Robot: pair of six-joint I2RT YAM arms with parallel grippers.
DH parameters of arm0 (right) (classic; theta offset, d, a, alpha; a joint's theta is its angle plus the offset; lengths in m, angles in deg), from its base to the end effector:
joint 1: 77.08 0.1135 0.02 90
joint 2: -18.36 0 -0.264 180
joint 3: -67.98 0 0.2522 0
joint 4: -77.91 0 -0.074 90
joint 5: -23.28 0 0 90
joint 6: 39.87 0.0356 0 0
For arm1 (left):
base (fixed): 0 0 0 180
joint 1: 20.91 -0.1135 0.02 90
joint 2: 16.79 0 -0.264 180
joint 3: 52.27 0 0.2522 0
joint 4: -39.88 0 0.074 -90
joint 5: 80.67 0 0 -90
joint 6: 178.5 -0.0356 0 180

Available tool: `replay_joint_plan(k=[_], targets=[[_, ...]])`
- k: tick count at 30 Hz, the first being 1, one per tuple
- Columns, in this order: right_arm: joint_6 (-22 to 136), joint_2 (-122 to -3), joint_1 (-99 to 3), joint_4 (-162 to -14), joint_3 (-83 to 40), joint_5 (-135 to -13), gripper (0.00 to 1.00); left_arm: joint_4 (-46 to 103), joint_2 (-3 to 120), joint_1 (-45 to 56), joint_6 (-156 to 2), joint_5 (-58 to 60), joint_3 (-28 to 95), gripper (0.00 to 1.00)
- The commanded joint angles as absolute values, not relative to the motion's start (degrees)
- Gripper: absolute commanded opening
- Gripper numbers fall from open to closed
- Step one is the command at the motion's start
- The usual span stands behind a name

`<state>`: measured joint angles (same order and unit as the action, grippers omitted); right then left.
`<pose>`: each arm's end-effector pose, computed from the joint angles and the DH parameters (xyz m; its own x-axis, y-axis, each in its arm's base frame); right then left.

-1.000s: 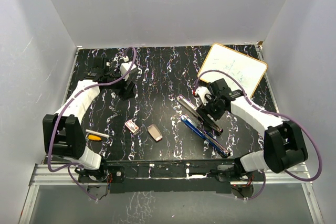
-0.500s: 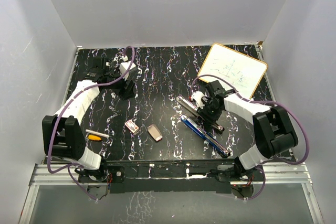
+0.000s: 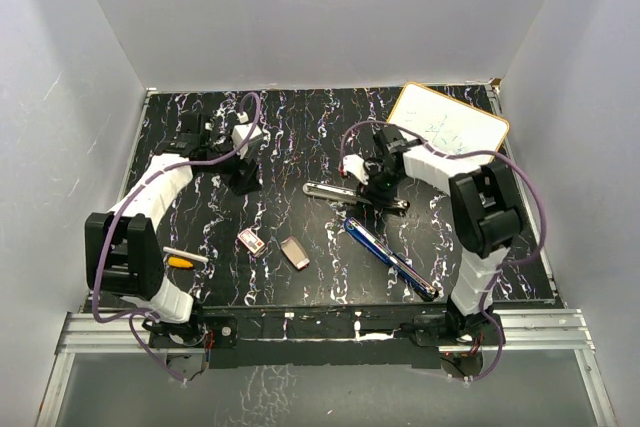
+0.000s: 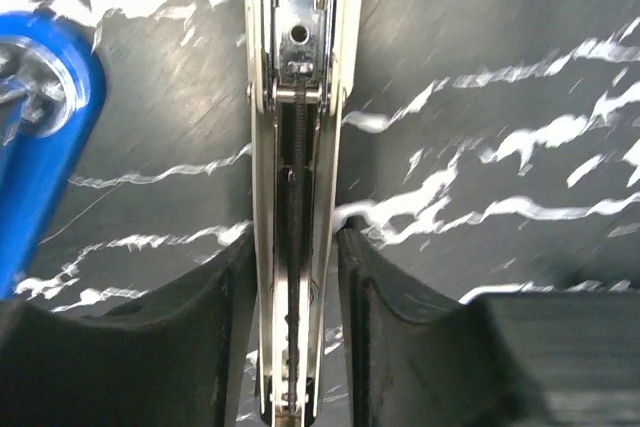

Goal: Load the staples into the stapler

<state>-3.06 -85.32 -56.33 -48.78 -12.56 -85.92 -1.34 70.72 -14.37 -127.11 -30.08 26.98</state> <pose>0.3134 0.1313 0.1663 -0.2191 -0.8916 -0.3964 -0.9715 0.2370 0.0040 0.3194 -0.0594 0.2639 -0.2795 0.5173 -0.8089 0.8603 0.5091 0.0283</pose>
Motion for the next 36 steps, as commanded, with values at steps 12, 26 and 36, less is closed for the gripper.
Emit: replay_joint_plan(k=[12, 26, 36], targets=[[-8.9, -88.7, -60.8, -55.2, -18.3, -92.7, 0.80, 19.0, 83.8, -3.7, -111.6, -32.0, 31.1, 0.72], [-2.7, -78.2, -70.7, -64.0, -2.8, -98.4, 0.78, 9.8, 103.3, 8.6, -97.1, -17.8, 55.2, 0.70], [-1.3, -79.5, -71.5, -66.9, -1.5, -99.4, 0.69, 6.2, 105.7, 10.4, -99.5, -16.9, 57.4, 0.70]])
